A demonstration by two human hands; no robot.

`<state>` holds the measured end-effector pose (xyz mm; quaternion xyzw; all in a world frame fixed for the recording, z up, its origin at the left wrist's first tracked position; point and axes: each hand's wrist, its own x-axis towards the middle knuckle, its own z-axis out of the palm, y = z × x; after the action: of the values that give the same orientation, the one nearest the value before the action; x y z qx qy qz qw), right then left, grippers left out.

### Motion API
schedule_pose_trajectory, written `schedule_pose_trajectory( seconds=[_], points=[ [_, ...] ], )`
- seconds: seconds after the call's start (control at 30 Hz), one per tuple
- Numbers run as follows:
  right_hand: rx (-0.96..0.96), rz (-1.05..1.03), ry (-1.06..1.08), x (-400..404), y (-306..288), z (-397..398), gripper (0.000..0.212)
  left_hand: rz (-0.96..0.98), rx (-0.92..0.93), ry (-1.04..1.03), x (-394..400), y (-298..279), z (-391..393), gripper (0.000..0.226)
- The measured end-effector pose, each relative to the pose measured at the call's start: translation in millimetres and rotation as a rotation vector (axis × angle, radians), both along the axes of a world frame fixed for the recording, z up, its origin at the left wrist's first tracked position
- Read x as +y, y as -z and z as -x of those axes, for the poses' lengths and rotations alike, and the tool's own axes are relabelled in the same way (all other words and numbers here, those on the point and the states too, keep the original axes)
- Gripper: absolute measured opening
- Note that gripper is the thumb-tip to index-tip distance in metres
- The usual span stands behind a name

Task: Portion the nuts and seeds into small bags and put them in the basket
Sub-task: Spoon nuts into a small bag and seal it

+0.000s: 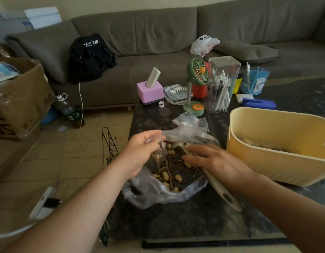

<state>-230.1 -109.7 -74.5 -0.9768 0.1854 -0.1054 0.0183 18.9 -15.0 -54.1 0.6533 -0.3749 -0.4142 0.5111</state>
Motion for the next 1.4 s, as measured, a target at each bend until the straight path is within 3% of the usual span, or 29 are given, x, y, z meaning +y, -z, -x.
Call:
schedule_pose_trajectory(
  seconds=[0.1,0.2,0.27,0.33,0.4,0.47,0.53,0.67,0.77,0.83,1.03,1.17,1.3,1.4],
  points=[
    [0.062,0.058,-0.002,-8.6,18.5,3.1,0.064,0.03,0.317,-0.01,-1.1,-6.9,5.3,0.051],
    [0.08,0.059,0.015,-12.3,27.8,4.3,0.069,0.028,0.435,0.034,1.2,-9.8,9.5,0.057],
    [-0.04,0.037,0.045,-7.3,22.6,1.1,0.058,0.02,0.42,0.066,1.2,-11.3,14.0,0.059],
    [-0.278,-0.119,0.127,2.6,7.3,-6.6,0.034,0.028,0.403,0.093,0.9,-14.1,19.4,0.06],
    [-0.474,-0.494,0.284,15.2,-13.3,-16.8,0.024,0.05,0.408,0.118,0.6,-16.9,24.2,0.062],
    [-0.531,-0.9,0.364,25.0,-28.8,-27.6,0.021,0.066,0.421,0.154,0.9,-19.8,28.8,0.068],
    [-0.551,-1.1,0.376,27.3,-31.6,-35.4,0.027,0.076,0.427,0.18,1.4,-21.7,33.9,0.076],
    [-0.599,-1.207,0.417,24.7,-30.6,-41.3,0.026,0.091,0.47,0.195,2.3,-21.0,39.9,0.083],
    [-0.568,-1.236,0.425,23.8,-29.7,-40.4,0.016,0.095,0.434,0.181,2.4,-17.6,38.5,0.082],
    [-0.571,-1.268,0.425,24.8,-26.7,-40.3,0.021,0.089,0.398,0.169,2.4,-15.1,39.1,0.08],
    [-0.652,-1.428,0.526,25.1,-22.0,-44.4,0.044,-0.036,0.087,0.094,3.9,-3.4,39.3,0.048],
    [-0.711,-1.59,0.592,25.1,-23.7,-48.8,0.05,-0.184,0.189,0.147,10.4,-5.5,32.2,0.039],
    [-0.737,-1.8,0.571,29.7,-31.2,-52.6,0.048,-0.177,0.2,0.152,17.3,-7.6,26.5,0.052],
    [-0.747,-1.808,0.57,31.8,-31.2,-56.6,0.045,-0.183,0.252,0.12,18.1,-9.5,28.1,0.039]
  ],
)
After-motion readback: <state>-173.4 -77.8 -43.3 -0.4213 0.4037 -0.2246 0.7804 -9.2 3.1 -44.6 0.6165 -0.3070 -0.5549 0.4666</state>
